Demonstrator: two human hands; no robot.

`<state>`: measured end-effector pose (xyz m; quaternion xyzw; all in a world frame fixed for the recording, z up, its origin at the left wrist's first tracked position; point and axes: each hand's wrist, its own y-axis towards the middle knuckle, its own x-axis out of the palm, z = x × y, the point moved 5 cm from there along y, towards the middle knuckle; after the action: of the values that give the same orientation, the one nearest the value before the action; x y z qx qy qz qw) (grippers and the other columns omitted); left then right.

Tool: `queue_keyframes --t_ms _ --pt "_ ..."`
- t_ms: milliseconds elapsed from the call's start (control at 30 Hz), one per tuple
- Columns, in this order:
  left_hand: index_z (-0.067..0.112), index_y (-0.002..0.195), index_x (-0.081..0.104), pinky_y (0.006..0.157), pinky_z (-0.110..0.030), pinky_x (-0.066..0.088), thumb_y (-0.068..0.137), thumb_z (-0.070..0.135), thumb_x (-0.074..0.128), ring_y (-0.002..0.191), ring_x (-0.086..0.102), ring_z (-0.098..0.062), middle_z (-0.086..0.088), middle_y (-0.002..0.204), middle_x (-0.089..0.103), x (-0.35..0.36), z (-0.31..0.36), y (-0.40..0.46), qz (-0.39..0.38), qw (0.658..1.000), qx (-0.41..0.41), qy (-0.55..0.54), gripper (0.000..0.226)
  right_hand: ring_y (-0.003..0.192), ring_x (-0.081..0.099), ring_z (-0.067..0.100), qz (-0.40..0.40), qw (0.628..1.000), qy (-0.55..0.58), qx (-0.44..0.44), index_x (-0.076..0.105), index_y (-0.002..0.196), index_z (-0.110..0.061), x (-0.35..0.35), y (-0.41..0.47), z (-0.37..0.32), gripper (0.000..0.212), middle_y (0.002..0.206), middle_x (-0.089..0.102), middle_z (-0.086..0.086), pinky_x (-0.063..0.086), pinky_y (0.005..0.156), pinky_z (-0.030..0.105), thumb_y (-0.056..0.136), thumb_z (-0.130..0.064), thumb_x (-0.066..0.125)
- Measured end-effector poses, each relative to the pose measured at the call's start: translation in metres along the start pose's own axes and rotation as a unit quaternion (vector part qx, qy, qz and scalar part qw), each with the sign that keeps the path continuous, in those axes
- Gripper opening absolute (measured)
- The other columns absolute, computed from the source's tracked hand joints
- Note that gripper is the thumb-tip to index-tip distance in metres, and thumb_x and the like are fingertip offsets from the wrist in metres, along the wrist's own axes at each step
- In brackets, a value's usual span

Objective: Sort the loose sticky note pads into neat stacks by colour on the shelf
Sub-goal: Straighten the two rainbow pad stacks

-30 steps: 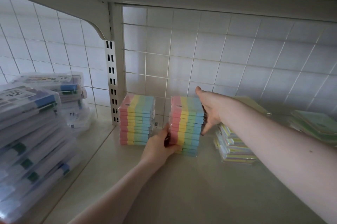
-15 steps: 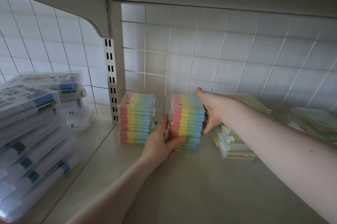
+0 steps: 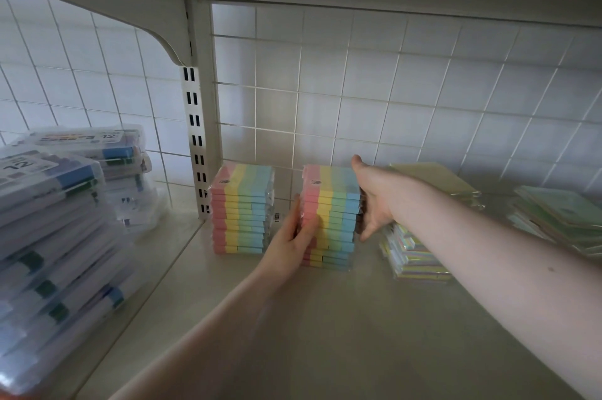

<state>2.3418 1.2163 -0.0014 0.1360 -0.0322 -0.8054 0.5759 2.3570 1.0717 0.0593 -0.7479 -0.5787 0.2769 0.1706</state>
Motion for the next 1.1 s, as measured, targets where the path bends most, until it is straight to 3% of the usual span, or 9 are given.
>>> queue_keyframes --t_ms 100,167,233,400,633,867,1000,1067,1100 --pt "0.028 0.148 0.03 0.109 -0.014 0.016 0.097 0.054 0.03 0.136 0.031 -0.004 0.017 0.145 0.035 -0.002 -0.009 -0.001 0.017 0.999 -0.051 -0.006 0.057 0.115 0.053 0.038 0.015 1.0 0.003 0.012 0.054 0.124 -0.008 -0.001 0.006 0.005 0.089 0.111 0.062 0.018 0.028 0.1 0.065 0.084 -0.077 0.014" --pt "0.033 0.144 0.038 0.117 -0.032 0.02 0.086 0.074 0.025 0.134 0.037 -0.006 0.013 0.144 0.043 -0.002 -0.016 0.001 0.014 0.997 -0.066 -0.022 0.072 0.115 0.054 0.038 0.017 0.999 0.023 0.018 0.054 0.124 -0.01 0.0 0.011 0.01 0.091 0.113 0.063 0.018 0.029 0.1 0.068 0.081 -0.08 0.017" --pt "0.033 0.139 0.045 0.115 -0.037 0.028 0.084 0.077 0.022 0.129 0.044 -0.007 0.01 0.138 0.052 -0.001 -0.019 0.001 0.013 0.996 -0.075 -0.036 0.075 0.117 0.052 0.04 0.014 0.999 0.038 0.022 0.052 0.128 -0.013 0.002 0.015 0.012 0.093 0.117 0.062 0.018 0.027 0.097 0.073 0.076 -0.084 0.02" --pt "0.032 0.137 0.047 0.112 -0.036 0.035 0.093 0.063 0.017 0.124 0.048 -0.005 0.01 0.132 0.056 0.002 -0.011 -0.002 -0.013 0.996 -0.067 -0.062 0.062 0.113 0.055 0.04 0.005 0.999 0.045 0.011 0.054 0.123 -0.011 0.003 0.013 0.012 0.092 0.112 0.063 0.019 0.031 0.093 0.071 0.079 -0.082 0.017" --pt "0.033 0.142 0.041 0.116 -0.035 0.027 0.094 0.062 0.018 0.132 0.04 -0.002 0.013 0.139 0.049 0.0 -0.013 -0.001 -0.009 0.997 -0.048 -0.053 0.061 0.109 0.057 0.039 -0.006 0.998 0.055 0.014 0.058 0.12 -0.01 0.003 0.011 0.012 0.093 0.109 0.065 0.02 0.032 0.097 0.069 0.078 -0.082 0.015" --pt "0.03 0.138 0.046 0.115 -0.037 0.03 0.094 0.06 0.016 0.13 0.043 -0.007 0.007 0.138 0.052 0.001 -0.016 0.0 -0.017 0.995 -0.065 -0.074 0.061 0.109 0.056 0.042 -0.006 0.998 0.056 0.038 0.059 0.117 -0.009 0.003 0.014 0.018 0.097 0.11 0.064 0.022 0.027 0.096 0.073 0.076 -0.084 0.013" --pt "0.037 0.146 0.029 0.115 -0.024 0.019 0.091 0.067 0.02 0.135 0.028 0.003 0.021 0.145 0.035 0.002 -0.008 -0.005 -0.055 0.997 -0.04 -0.04 0.064 0.11 0.055 0.044 -0.003 0.998 0.046 0.042 0.059 0.117 -0.01 0.006 0.016 0.017 0.099 0.112 0.063 0.022 0.027 0.094 0.075 0.074 -0.086 0.014" --pt "0.04 0.147 0.019 0.106 -0.012 0.018 0.094 0.058 0.028 0.128 0.023 0.014 0.031 0.141 0.027 0.001 -0.006 -0.008 -0.064 0.997 -0.035 -0.022 0.056 0.111 0.054 0.043 0.001 0.998 0.037 0.041 0.059 0.118 -0.01 0.008 0.017 0.015 0.099 0.113 0.063 0.021 0.027 0.095 0.074 0.074 -0.086 0.014" --pt "0.039 0.147 0.019 0.101 -0.008 0.024 0.097 0.049 0.035 0.122 0.03 0.018 0.032 0.137 0.033 0.001 -0.006 -0.008 -0.075 0.997 -0.031 -0.015 0.054 0.111 0.054 0.042 0.005 0.999 0.033 0.042 0.058 0.118 -0.01 0.008 0.017 0.014 0.097 0.113 0.063 0.021 0.027 0.096 0.073 0.075 -0.085 0.014"
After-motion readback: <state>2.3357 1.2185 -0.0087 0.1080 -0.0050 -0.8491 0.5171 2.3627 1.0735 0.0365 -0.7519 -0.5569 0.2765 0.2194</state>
